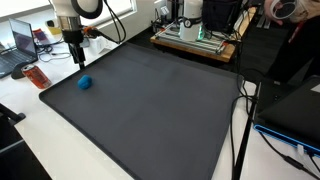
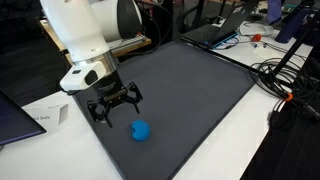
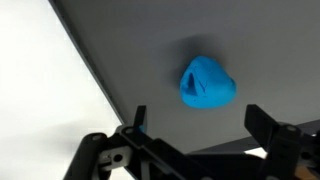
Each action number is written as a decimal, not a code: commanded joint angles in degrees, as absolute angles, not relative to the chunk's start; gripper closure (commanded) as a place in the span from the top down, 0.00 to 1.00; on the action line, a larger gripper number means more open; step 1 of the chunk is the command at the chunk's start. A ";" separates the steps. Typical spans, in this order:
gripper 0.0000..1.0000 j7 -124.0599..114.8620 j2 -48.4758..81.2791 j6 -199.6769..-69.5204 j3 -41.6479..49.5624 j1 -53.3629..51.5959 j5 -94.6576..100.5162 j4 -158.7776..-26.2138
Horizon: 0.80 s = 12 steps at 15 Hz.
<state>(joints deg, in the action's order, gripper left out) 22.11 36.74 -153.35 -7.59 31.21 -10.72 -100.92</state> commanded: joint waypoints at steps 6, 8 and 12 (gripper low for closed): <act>1.00 33.35 42.79 -143.80 -8.09 32.23 -12.27 -86.70; 1.00 33.43 44.10 -140.97 -7.89 31.67 -12.32 -83.42; 1.00 31.01 46.60 -132.22 -5.39 29.39 -11.05 -76.35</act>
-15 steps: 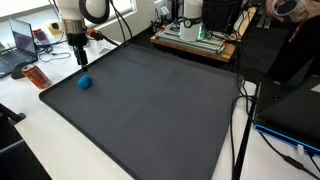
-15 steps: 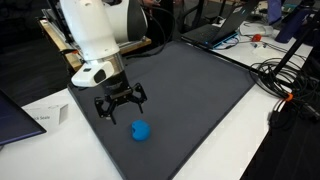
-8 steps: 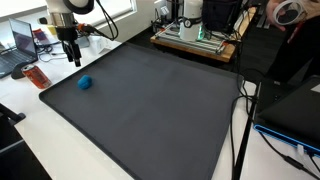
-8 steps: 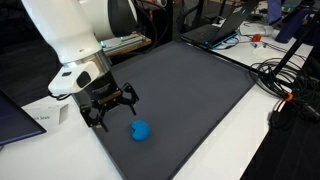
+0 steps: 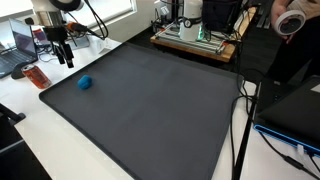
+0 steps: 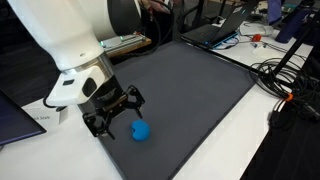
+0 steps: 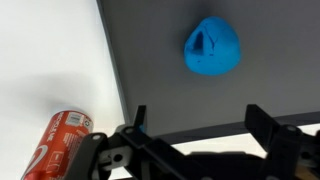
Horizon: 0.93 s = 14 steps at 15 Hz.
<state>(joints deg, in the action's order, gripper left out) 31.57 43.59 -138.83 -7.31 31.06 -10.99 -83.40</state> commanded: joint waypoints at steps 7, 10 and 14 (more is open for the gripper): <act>1.00 24.14 51.37 -121.87 -0.42 25.34 -9.64 -64.38; 1.00 20.16 53.97 -118.39 1.13 23.83 -9.10 -59.32; 1.00 14.47 57.48 -111.45 2.52 22.83 -8.81 -51.69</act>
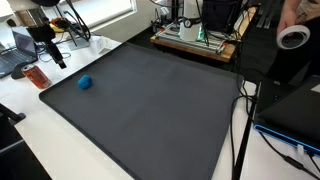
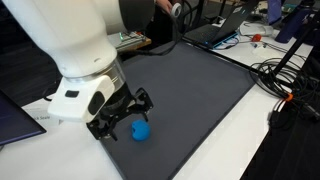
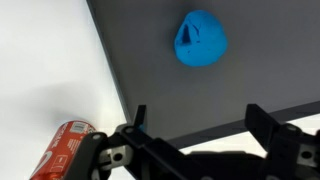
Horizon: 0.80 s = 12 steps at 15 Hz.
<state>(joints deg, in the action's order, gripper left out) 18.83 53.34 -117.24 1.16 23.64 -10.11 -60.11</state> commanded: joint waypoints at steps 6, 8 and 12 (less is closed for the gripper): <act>1.00 5.28 62.93 -100.77 4.37 22.19 -8.79 -40.41; 1.00 1.58 64.42 -97.46 4.80 21.98 -8.89 -37.52; 1.00 -5.05 65.99 -92.34 4.74 21.57 -8.32 -34.07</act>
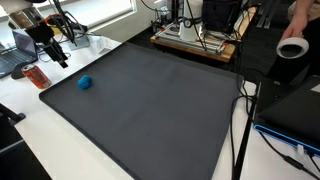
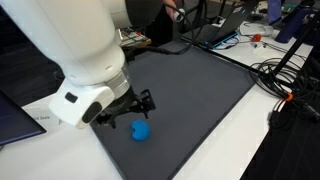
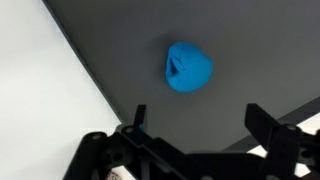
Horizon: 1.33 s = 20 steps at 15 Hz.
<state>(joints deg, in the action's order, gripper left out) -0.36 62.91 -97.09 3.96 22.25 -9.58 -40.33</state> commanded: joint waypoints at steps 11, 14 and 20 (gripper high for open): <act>1.00 -16.77 70.29 -83.77 6.00 20.83 -6.03 -24.89; 1.00 -18.82 71.43 -84.58 6.42 19.74 -4.42 -22.24; 1.00 -20.12 69.40 -90.30 7.74 15.60 -0.17 -25.79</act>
<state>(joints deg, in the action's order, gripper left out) -18.91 69.67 -88.28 6.24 17.76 -2.77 -25.35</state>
